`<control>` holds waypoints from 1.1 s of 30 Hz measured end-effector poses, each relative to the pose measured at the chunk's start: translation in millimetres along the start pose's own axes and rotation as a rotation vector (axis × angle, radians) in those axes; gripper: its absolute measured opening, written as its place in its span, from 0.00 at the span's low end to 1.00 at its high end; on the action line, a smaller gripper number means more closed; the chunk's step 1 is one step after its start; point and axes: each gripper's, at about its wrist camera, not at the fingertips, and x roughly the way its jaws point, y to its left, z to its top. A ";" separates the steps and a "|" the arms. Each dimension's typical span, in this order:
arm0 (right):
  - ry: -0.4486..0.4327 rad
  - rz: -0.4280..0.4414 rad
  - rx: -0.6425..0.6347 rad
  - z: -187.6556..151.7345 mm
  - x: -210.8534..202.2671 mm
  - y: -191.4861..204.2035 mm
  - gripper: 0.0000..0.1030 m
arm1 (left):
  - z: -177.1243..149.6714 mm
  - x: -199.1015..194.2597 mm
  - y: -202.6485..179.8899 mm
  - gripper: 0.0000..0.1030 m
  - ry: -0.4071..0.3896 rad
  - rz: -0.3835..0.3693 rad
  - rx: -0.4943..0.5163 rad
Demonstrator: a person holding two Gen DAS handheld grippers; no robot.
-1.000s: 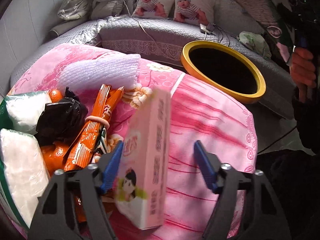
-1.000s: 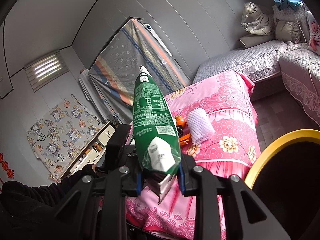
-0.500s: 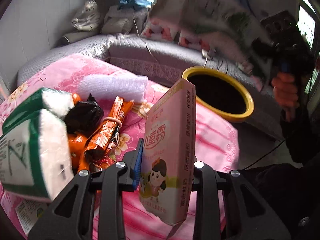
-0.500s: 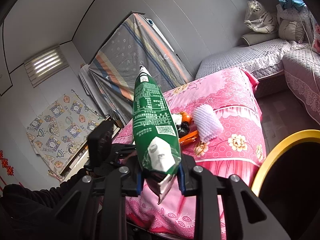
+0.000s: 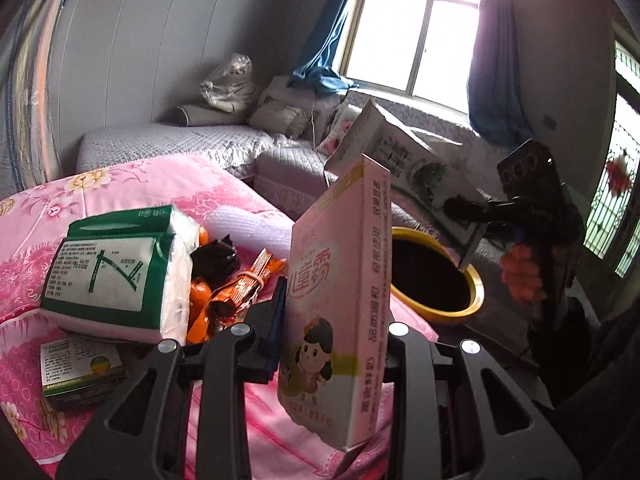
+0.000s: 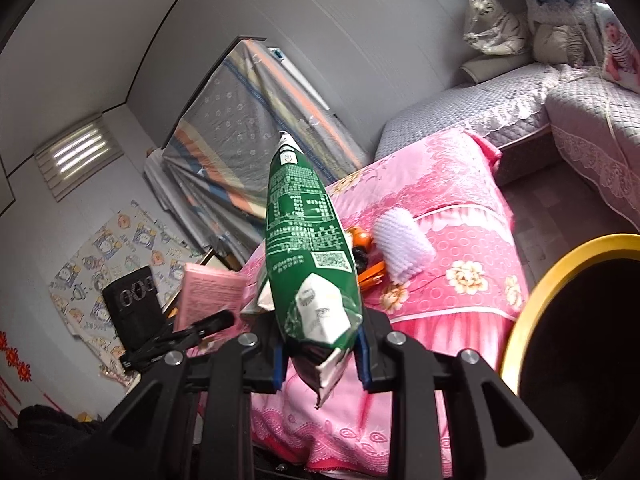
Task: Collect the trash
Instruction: 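Carry the green bag over the yellow bin and open the right tool while the left carries the box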
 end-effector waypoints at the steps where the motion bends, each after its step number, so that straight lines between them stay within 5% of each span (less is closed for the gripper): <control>1: -0.012 -0.017 0.004 0.3 -3.6 -2.1 0.24 | 1.9 -1.1 -4.0 0.28 -0.010 -0.007 0.001; 16: -0.142 -0.415 0.196 -18.4 -68.2 -90.3 0.24 | 33.6 48.4 -42.3 0.28 0.001 -0.123 0.008; 26: -0.117 -0.641 0.291 -46.8 -80.3 -141.5 0.24 | 49.7 120.4 -79.9 0.28 0.084 -0.208 0.048; 33: -0.074 -0.707 0.314 -58.6 -76.8 -165.0 0.24 | 54.8 185.9 -100.4 0.28 0.171 -0.221 0.042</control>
